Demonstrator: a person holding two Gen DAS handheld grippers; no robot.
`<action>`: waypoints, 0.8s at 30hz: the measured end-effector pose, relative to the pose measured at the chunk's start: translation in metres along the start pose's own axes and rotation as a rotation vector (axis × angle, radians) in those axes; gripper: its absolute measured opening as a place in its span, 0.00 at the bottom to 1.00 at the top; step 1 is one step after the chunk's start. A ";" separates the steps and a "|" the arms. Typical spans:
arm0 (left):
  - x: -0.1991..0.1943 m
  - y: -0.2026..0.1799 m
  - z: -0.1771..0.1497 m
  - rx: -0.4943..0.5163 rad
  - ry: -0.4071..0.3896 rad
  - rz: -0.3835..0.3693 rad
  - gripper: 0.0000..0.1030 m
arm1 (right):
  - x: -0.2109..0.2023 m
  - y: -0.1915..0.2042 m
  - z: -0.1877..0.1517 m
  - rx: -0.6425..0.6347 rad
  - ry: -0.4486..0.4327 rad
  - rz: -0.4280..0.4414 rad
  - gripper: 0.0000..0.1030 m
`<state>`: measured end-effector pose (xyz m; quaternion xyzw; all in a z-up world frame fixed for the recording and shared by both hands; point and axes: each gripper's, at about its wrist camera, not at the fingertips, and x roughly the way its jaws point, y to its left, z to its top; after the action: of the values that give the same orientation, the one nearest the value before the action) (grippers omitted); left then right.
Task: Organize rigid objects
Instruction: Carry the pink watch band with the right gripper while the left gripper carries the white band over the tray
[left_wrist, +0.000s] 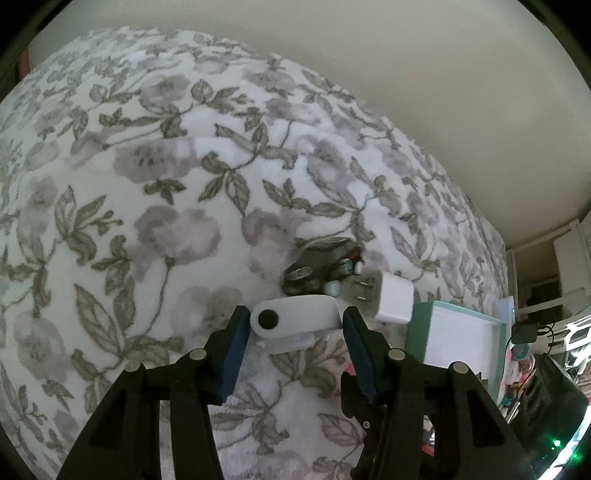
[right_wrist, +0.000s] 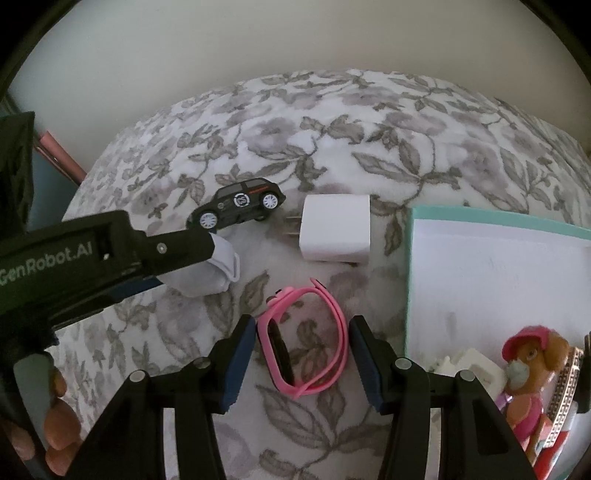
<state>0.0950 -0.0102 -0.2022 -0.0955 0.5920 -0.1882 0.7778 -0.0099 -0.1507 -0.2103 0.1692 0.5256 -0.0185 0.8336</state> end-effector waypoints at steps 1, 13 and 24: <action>-0.005 -0.002 -0.001 0.005 -0.008 -0.002 0.52 | -0.005 0.000 -0.002 0.000 -0.006 0.003 0.54; -0.058 -0.030 -0.008 0.061 -0.124 -0.024 0.52 | -0.053 -0.006 -0.007 0.043 -0.072 0.001 0.54; -0.093 -0.066 -0.024 0.127 -0.194 -0.084 0.52 | -0.108 -0.048 -0.015 0.208 -0.120 -0.021 0.54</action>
<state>0.0394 -0.0311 -0.1023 -0.0886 0.4963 -0.2473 0.8274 -0.0809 -0.2071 -0.1331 0.2479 0.4715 -0.0920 0.8413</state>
